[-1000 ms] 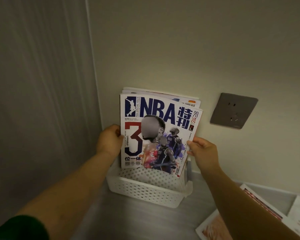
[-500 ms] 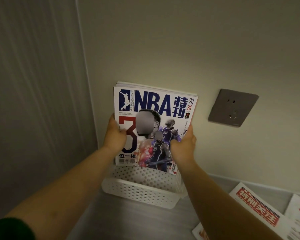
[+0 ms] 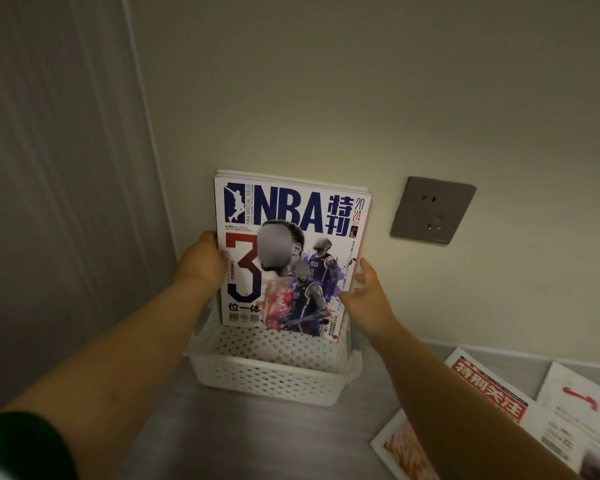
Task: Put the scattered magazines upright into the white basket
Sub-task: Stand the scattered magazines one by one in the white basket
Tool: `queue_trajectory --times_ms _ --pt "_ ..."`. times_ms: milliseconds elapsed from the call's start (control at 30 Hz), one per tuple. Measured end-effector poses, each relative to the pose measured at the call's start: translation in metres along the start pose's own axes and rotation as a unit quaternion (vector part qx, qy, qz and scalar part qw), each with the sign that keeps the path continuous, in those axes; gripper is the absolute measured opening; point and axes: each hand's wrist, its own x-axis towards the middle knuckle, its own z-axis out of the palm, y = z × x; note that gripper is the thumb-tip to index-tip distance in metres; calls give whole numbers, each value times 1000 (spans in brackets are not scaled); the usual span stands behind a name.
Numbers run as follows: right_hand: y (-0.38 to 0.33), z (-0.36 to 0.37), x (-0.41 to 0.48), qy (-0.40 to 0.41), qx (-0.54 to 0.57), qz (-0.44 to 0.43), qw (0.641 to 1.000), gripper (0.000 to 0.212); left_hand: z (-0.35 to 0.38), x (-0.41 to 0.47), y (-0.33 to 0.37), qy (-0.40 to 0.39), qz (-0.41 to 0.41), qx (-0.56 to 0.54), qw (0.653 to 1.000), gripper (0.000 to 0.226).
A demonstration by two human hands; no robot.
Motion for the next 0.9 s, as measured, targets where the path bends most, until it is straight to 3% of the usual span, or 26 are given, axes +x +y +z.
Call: queue_trajectory --times_ms 100,267,400,533,733,867,900 --pt "0 -11 -14 34 -5 39 999 74 -3 -18 -2 29 3 -71 997 33" --pt "7 -46 -59 79 -52 34 995 61 -4 -77 -3 53 52 -48 996 38" --pt "25 -81 -116 84 -92 62 990 44 4 -147 12 2 99 -69 993 29" --pt "54 -125 -183 77 -201 69 974 34 29 -229 18 -94 121 -112 982 21" --pt "113 -193 -274 117 -309 137 934 42 73 -341 -4 -219 158 -67 960 23" --pt "153 -230 -324 90 -389 164 902 57 93 -402 -14 -213 175 -85 957 41" --pt "161 -238 -334 76 -404 174 895 58 100 -417 -13 -203 170 -74 961 34"
